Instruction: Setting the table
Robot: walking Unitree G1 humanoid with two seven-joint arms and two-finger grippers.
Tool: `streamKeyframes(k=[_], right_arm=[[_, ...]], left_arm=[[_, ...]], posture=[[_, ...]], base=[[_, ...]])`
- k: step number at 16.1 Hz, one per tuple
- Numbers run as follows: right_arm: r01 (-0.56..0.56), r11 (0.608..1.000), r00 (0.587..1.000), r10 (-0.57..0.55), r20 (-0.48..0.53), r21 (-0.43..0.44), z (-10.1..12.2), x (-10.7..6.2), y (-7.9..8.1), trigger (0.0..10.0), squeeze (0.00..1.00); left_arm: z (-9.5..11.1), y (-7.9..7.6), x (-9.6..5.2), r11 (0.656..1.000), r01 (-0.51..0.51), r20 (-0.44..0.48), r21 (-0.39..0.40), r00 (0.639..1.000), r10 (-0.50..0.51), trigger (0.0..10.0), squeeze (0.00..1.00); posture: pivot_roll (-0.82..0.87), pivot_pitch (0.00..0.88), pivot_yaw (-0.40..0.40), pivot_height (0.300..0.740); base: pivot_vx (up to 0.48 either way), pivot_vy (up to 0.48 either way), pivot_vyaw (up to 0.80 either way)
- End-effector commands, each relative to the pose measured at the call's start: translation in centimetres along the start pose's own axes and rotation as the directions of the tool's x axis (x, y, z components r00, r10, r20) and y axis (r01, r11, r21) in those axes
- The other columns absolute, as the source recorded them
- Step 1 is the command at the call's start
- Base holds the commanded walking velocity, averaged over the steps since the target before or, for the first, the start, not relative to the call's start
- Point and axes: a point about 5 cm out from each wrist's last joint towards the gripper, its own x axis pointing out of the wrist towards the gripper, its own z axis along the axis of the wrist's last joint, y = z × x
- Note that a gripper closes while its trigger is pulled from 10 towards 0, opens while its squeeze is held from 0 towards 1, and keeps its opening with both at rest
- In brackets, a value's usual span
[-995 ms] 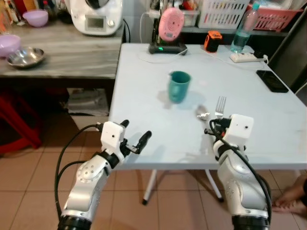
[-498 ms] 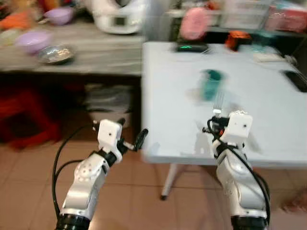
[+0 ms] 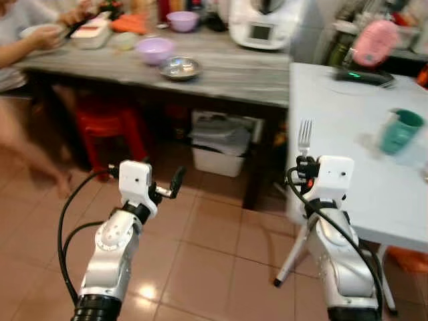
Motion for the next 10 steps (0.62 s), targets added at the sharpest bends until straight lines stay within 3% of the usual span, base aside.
streamKeyframes(k=[1,10], right_arm=[[-0.014,1.000,0.999,0.014,0.040,-0.014,0.84,-0.15,0.11,10.0,0.00],[-0.006,1.000,0.999,0.007,0.047,-0.017,0.69,-0.47,-0.06,10.0,0.00]], left_arm=[[0.24,0.18,0.05,1.000,-0.014,0.009,0.008,1.000,0.014,10.0,0.00],[0.05,-0.25,0.21,1.000,-0.013,0.009,-0.001,1.000,0.013,10.0,0.00]], posture=[[-0.02,0.037,-0.033,0.740],[-0.02,0.041,-0.031,0.740]], base=[[0.000,0.401,0.00],[0.000,0.419,0.00]])
